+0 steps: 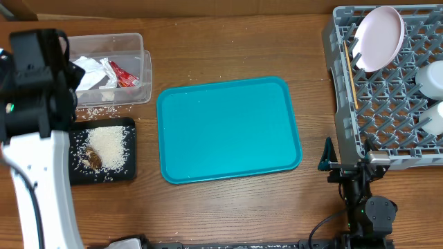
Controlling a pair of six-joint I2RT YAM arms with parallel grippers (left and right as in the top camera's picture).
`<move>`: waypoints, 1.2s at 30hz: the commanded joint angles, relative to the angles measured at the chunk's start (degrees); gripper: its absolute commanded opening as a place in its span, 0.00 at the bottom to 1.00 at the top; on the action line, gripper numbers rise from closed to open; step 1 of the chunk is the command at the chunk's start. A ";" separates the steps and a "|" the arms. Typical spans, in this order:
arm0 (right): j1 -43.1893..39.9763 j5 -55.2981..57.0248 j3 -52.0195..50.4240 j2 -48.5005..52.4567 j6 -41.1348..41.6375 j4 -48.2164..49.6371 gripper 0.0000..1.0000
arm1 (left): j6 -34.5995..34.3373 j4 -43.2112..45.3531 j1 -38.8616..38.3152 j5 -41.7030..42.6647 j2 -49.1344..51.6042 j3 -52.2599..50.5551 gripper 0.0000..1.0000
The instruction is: Sort waste into correct bins and load items into the dishwasher
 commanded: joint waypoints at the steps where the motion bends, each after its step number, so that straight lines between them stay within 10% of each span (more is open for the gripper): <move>1: -0.15 0.46 -0.57 -0.68 -0.17 0.33 1.00 | -0.55 0.04 -0.17 0.04 -3.15 0.02 1.00; 19: -0.15 0.46 -0.57 -0.68 -0.17 0.33 1.00 | 16.92 -6.21 -0.11 3.52 -18.47 -23.04 1.00; 36: -0.15 0.46 -0.57 -0.68 -0.17 0.33 1.00 | 33.92 42.16 -0.13 37.68 -47.98 -71.82 1.00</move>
